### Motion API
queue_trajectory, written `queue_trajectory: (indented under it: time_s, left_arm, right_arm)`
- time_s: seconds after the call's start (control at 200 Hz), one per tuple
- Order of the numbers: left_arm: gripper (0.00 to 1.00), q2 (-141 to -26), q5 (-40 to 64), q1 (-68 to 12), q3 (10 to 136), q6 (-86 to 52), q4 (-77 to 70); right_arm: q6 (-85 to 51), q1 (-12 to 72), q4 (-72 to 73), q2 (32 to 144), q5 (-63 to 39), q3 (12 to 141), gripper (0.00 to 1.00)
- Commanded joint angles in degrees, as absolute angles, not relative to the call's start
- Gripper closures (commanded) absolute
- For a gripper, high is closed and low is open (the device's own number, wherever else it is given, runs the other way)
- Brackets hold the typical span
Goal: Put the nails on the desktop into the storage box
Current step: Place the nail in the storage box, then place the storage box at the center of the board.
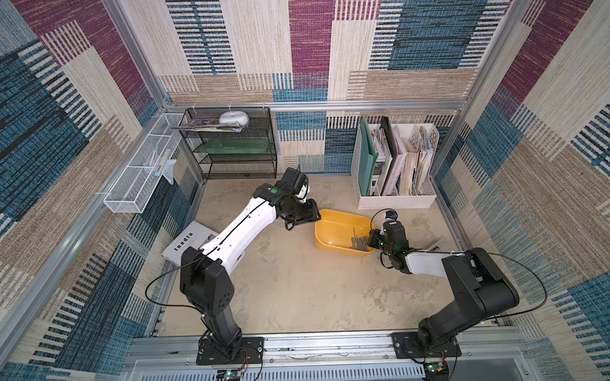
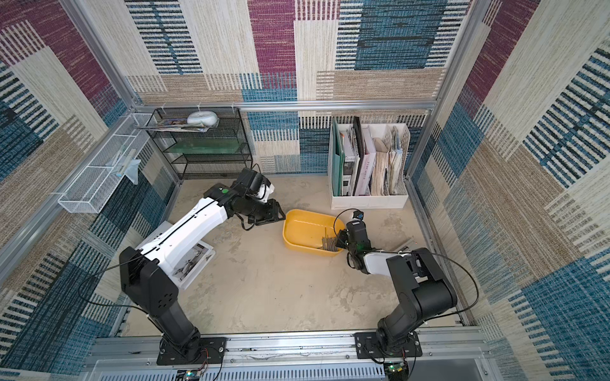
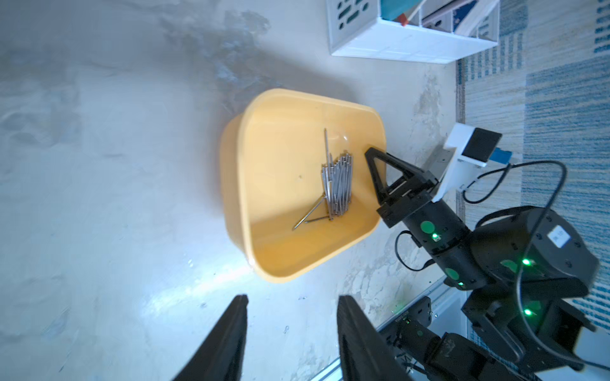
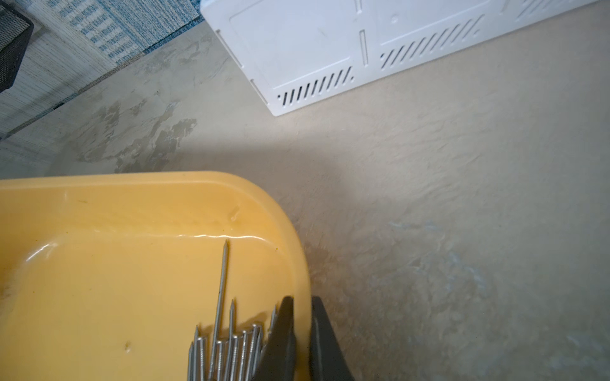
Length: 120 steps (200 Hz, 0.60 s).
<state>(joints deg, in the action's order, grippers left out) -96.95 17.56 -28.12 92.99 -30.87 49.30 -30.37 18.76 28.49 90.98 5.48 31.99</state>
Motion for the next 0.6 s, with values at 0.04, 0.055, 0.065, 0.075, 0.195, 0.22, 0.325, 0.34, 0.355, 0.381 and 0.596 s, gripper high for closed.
queue_trajectory:
  time_s: [0.04,0.055,0.065,0.075,0.195,0.22,0.325,0.34,0.355,0.381,0.596]
  left_arm:
    - [0.5,-88.5,15.1,-24.6,81.7,-30.2,46.1]
    - [0.5,-87.8,14.9,-24.2,80.8,-30.1,45.8]
    - [0.5,-87.2,14.8,-23.9,79.8,-30.1,45.7]
    - [0.5,-86.8,14.6,-23.7,79.0,-30.0,45.6]
    - [0.48,-81.4,14.3,-20.1,69.2,-30.4,43.2]
    - [0.48,-80.5,14.8,-19.2,67.3,-30.7,42.5]
    - [0.48,-77.4,16.0,-16.5,61.8,-30.7,40.9]
    - [0.48,-77.1,16.1,-16.2,61.2,-30.6,40.8]
    - [0.48,-76.7,16.3,-15.9,60.7,-30.5,40.8]
    - [0.48,-76.2,16.4,-15.5,60.1,-30.3,40.7]
    - [0.48,-74.0,17.6,-13.2,56.9,-29.6,40.0]
  right_arm:
    - [-30.1,20.0,24.1,91.5,4.5,33.5,1.0]
    - [-30.2,20.1,23.9,91.6,4.5,33.7,1.0]
    - [-30.2,20.3,23.6,91.6,4.6,34.1,1.0]
    - [-30.2,20.4,23.5,91.6,4.6,34.2,1.0]
    - [-29.7,22.0,21.1,91.7,5.9,36.2,1.0]
    - [-29.6,22.2,20.6,91.7,6.1,36.5,1.0]
    - [-29.5,23.4,18.2,91.4,7.4,37.8,1.0]
    - [-29.4,23.5,18.0,91.3,7.5,38.0,1.0]
    - [-29.4,23.6,17.8,91.2,7.6,38.1,1.0]
    - [-29.4,23.7,17.3,91.1,7.8,38.2,1.0]
    - [-29.4,25.0,13.8,90.5,8.3,39.9,0.91]
